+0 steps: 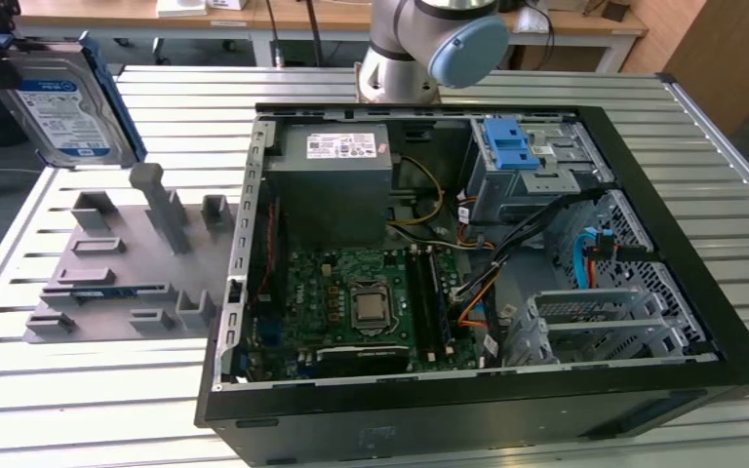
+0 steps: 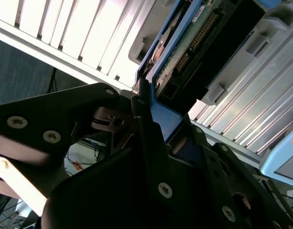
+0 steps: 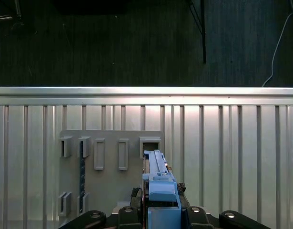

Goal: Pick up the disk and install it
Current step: 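Pick up the disk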

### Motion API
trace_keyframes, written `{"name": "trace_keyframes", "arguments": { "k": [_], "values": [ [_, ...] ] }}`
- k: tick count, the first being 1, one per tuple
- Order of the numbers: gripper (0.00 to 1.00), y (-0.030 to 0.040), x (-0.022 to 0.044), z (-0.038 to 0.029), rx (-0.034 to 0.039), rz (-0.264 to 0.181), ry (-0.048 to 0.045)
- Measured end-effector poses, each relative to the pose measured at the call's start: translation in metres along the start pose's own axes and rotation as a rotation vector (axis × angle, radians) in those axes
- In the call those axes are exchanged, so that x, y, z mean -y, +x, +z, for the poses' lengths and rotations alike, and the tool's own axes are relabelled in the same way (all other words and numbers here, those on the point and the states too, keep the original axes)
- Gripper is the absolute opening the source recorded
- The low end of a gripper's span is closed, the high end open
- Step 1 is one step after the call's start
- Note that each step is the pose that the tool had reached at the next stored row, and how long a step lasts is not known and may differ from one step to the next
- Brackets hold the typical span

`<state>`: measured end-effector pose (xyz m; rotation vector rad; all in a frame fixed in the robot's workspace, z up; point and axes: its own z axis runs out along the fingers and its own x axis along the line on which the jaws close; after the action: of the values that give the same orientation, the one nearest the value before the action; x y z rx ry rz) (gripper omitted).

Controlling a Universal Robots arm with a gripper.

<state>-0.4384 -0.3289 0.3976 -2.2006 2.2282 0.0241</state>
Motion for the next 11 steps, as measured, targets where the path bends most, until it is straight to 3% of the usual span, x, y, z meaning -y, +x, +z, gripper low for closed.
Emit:
{"name": "trace_keyframes", "arguments": {
  "k": [11],
  "values": [
    [0.36, -0.0001, 0.0000, -0.0038, 0.0000, 0.000, 0.0000]
  ]
}}
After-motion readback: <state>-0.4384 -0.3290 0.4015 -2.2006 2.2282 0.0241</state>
